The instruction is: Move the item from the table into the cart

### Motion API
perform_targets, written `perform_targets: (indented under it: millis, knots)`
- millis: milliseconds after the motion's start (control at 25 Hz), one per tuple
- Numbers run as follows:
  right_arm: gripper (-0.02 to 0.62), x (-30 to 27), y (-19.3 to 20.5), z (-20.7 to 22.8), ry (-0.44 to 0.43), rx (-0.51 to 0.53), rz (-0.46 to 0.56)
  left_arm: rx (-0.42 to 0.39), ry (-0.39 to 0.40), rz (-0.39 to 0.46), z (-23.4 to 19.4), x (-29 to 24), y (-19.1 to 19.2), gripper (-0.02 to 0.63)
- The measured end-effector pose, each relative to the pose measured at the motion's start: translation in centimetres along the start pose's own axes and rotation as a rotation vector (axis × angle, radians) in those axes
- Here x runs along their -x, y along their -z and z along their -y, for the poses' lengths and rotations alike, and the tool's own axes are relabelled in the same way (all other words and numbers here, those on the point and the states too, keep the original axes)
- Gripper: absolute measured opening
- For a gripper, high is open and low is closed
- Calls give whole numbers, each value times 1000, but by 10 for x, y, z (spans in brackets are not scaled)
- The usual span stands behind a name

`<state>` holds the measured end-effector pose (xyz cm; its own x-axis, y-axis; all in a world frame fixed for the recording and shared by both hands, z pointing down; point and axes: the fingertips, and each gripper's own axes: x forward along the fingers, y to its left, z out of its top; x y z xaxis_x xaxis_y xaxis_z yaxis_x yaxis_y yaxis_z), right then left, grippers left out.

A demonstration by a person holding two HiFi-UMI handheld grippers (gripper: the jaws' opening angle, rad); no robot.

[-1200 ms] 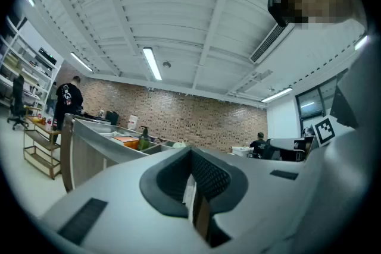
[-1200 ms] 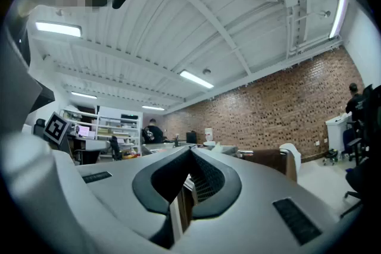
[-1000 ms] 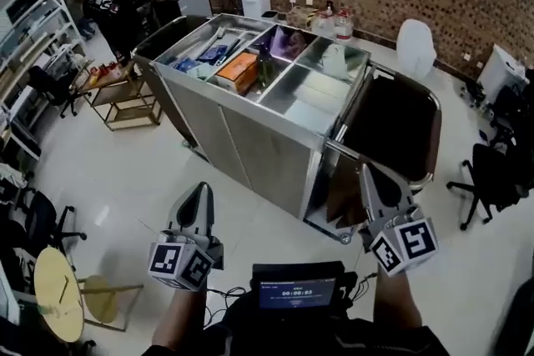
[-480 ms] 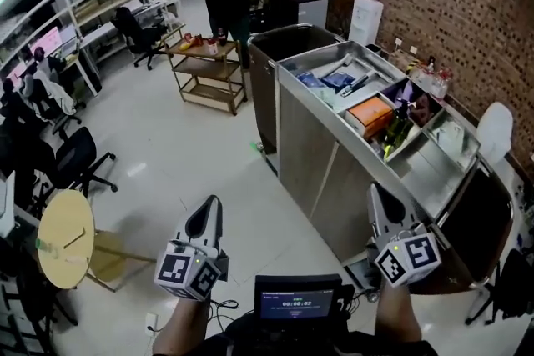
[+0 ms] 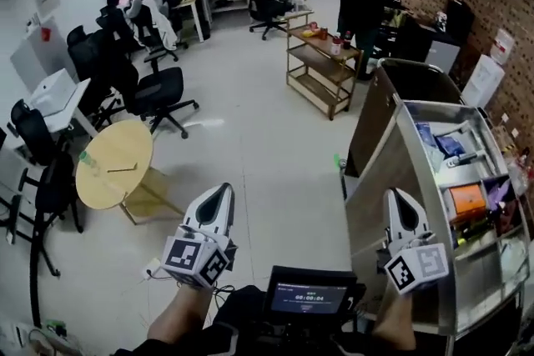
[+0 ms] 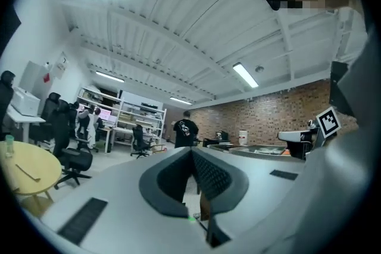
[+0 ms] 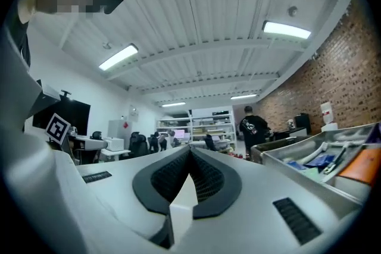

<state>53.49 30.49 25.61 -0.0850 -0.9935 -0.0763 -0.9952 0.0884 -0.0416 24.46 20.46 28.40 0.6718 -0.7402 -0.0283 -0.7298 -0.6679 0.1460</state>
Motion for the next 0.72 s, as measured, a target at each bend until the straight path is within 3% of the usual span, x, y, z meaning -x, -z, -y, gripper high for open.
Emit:
perform_targets:
  millis: [240,400,560,720]
  knots:
    - [3,-217,33,-106,-188,46,-8,25,-220,43,-207,-14,-13,3]
    - [3,-357,73,-228,-328,55,-35,8,-361,82,-366,8,-17,3]
    - [3,-487,106,-345,-466,16,-51,48,-511,59,-515,32,-7,3]
    - [3,-598,135,-426,-653,66,-114,-23,-644,33,-610,27,-12,3]
